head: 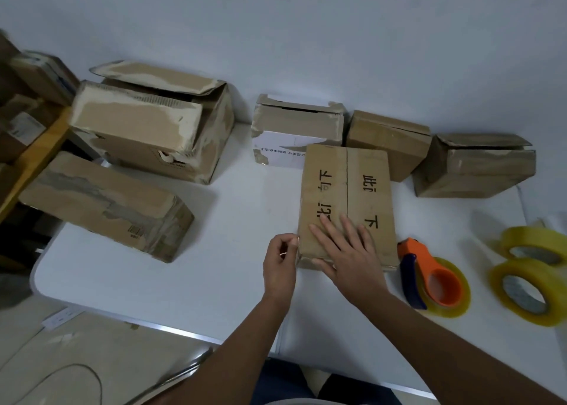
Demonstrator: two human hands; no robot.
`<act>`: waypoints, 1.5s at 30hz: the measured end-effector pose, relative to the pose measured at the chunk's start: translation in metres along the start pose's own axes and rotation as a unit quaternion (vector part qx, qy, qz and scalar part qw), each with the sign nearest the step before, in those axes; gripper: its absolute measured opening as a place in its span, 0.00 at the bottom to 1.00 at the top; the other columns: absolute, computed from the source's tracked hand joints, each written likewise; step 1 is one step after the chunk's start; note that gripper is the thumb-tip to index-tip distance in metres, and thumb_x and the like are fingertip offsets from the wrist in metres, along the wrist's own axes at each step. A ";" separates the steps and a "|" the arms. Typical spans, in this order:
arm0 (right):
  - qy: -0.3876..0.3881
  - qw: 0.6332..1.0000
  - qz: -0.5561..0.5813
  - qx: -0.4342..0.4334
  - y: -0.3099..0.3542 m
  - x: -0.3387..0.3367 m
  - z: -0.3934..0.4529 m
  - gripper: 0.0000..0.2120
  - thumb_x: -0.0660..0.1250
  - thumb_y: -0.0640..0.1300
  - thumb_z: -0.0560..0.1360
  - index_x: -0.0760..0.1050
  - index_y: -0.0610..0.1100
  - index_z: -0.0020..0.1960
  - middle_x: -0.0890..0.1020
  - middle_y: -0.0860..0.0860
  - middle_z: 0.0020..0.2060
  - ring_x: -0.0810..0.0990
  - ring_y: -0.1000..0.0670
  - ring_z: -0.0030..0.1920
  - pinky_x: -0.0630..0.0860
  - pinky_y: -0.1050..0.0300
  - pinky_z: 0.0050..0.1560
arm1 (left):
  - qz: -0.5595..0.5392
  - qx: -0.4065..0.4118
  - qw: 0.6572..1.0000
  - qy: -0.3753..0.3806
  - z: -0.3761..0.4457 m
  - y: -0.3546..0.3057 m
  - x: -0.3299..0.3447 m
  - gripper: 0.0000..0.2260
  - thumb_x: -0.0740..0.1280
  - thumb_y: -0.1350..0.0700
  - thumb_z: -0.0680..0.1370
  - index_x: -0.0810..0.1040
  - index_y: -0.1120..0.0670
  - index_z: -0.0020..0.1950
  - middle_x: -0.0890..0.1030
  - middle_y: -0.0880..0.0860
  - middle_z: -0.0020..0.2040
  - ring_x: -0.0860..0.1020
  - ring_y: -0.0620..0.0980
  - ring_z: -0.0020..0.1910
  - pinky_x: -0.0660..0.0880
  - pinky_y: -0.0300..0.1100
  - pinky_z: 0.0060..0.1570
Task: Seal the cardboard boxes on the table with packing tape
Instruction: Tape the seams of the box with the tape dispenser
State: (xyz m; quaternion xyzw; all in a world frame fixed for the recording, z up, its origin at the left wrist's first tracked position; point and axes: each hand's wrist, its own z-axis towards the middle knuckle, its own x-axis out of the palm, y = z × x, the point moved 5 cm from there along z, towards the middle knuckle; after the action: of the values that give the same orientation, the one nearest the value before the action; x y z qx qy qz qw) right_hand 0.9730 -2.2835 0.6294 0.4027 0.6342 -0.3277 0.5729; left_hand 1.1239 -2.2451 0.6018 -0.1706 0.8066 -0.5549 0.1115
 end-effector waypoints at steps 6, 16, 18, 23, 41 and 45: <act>-0.006 1.000 0.005 0.005 0.000 0.003 0.000 0.30 0.47 0.64 0.80 0.52 0.55 0.80 0.55 0.53 0.79 0.51 0.43 0.79 0.52 0.38 0.75 | -0.003 -0.064 0.998 0.006 0.018 0.020 0.011 0.10 0.62 0.53 0.84 0.70 0.47 0.65 0.72 0.46 0.62 0.77 0.47 0.58 0.77 0.34 0.47; -0.015 1.000 0.017 -0.002 0.000 0.003 -0.001 0.30 0.49 0.64 0.80 0.50 0.55 0.80 0.53 0.54 0.79 0.51 0.43 0.79 0.53 0.37 0.75 | 0.111 -0.011 0.994 0.015 -0.011 -0.020 -0.012 0.10 0.65 0.54 0.82 0.83 0.46 0.59 0.84 0.40 0.54 0.80 0.35 0.53 0.75 0.29 0.53; -0.013 1.000 0.012 -0.005 -0.001 0.004 -0.001 0.30 0.48 0.63 0.80 0.51 0.55 0.80 0.54 0.53 0.79 0.51 0.42 0.79 0.54 0.37 0.75 | 0.163 0.029 0.985 0.043 -0.025 -0.024 -0.003 0.14 0.63 0.55 0.83 0.77 0.47 0.68 0.79 0.39 0.61 0.77 0.30 0.55 0.72 0.25 0.57; -0.011 1.000 0.009 0.001 -0.001 0.001 0.000 0.30 0.47 0.64 0.80 0.53 0.55 0.79 0.55 0.54 0.79 0.52 0.43 0.79 0.54 0.38 0.74 | 0.362 0.179 0.905 0.134 -0.025 -0.024 -0.001 0.23 0.63 0.57 0.83 0.63 0.52 0.78 0.72 0.43 0.68 0.73 0.38 0.61 0.63 0.22 0.60; 0.025 0.992 0.120 -0.014 -0.004 -0.013 0.001 0.32 0.43 0.69 0.78 0.47 0.60 0.79 0.47 0.59 0.78 0.42 0.50 0.79 0.43 0.42 0.76 | 0.597 0.308 0.686 0.278 0.045 -0.047 -0.013 0.31 0.69 0.36 0.75 0.65 0.52 0.70 0.62 0.50 0.70 0.78 0.52 0.37 0.74 0.42 0.33; -0.060 0.947 0.276 0.154 -0.057 -0.036 -0.001 0.30 0.50 0.60 0.81 0.51 0.53 0.79 0.50 0.56 0.79 0.45 0.50 0.79 0.44 0.46 0.78 | 0.571 0.302 0.733 0.215 0.043 -0.069 -0.020 0.32 0.53 0.29 0.78 0.67 0.50 0.72 0.61 0.48 0.76 0.81 0.50 0.53 0.78 0.44 0.46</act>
State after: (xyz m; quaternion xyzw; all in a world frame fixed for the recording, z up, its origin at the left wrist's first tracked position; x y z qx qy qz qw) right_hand 0.9229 -2.3135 0.6625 0.6250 0.4048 -0.2739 0.6086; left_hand 1.1686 -2.2963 0.6508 0.4883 0.5444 -0.6233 0.2769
